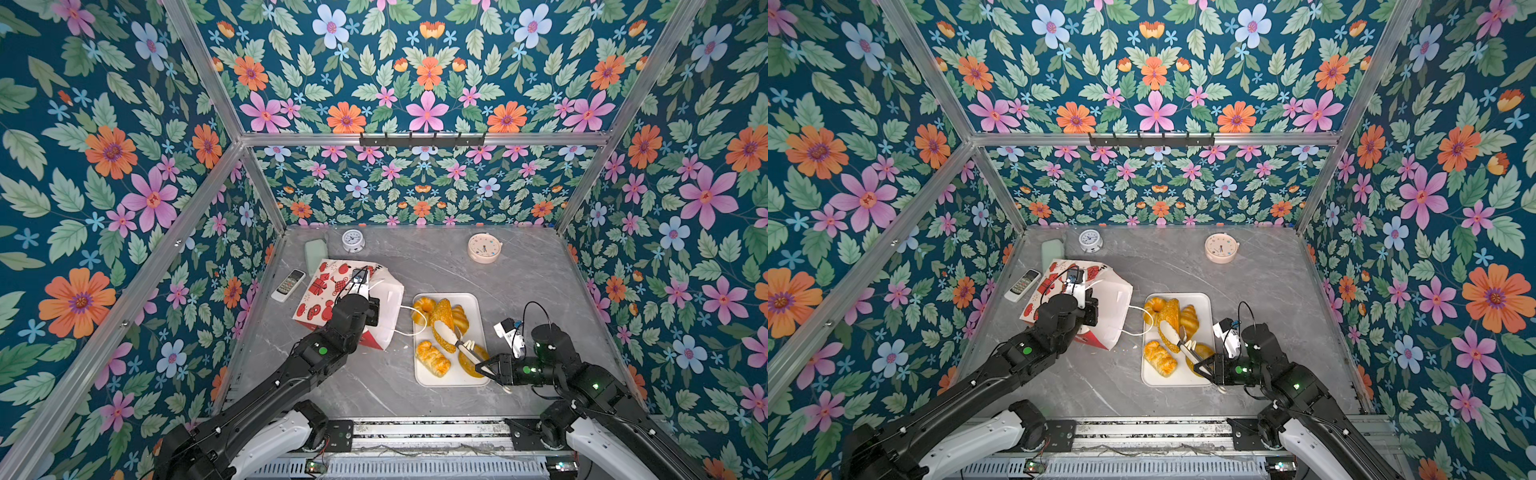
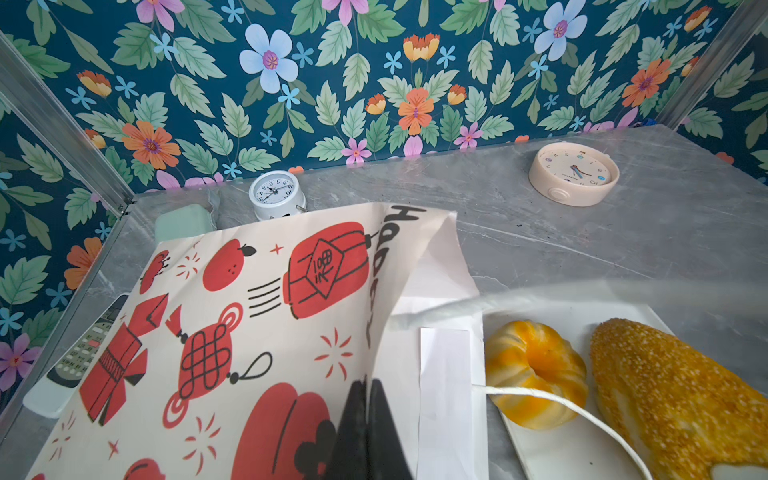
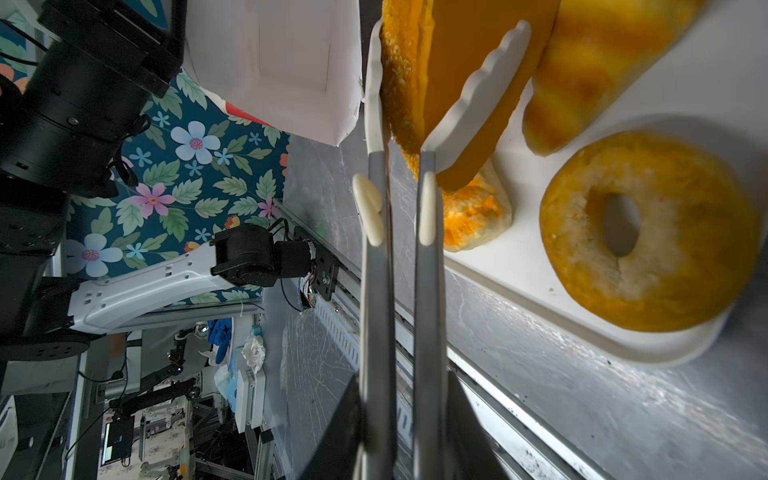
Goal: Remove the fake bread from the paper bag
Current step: 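Lower the sugar-coated bread onto the tray and open the right tongs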
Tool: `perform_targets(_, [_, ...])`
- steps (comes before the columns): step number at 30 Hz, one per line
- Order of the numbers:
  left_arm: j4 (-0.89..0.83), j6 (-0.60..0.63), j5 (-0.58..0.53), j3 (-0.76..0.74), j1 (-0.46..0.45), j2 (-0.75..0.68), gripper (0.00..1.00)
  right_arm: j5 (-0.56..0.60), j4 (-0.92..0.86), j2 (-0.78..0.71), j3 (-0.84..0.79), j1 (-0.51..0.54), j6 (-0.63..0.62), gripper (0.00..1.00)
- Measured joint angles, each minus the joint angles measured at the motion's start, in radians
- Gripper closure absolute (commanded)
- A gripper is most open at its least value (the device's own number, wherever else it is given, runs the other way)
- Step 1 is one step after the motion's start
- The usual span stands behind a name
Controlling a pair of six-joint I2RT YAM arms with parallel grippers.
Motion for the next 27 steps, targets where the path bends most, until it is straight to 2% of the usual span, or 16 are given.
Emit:
perform_targets(11, [0.007, 0.000, 0.012, -0.005, 0.000, 0.006, 1.00, -0.001, -0.033, -0.060, -0.003, -0.002, 0.034, 1.00])
perform_targets(18, [0.007, 0.000, 0.020, -0.016, 0.000, 0.000, 1.00, -0.032, 0.013, -0.059, 0.000, -0.002, 0.074, 1.00])
perform_targets(27, [0.007, 0.000, 0.021, -0.022, 0.000, -0.013, 1.00, -0.078, 0.089, -0.104, -0.105, -0.002, 0.129, 1.00])
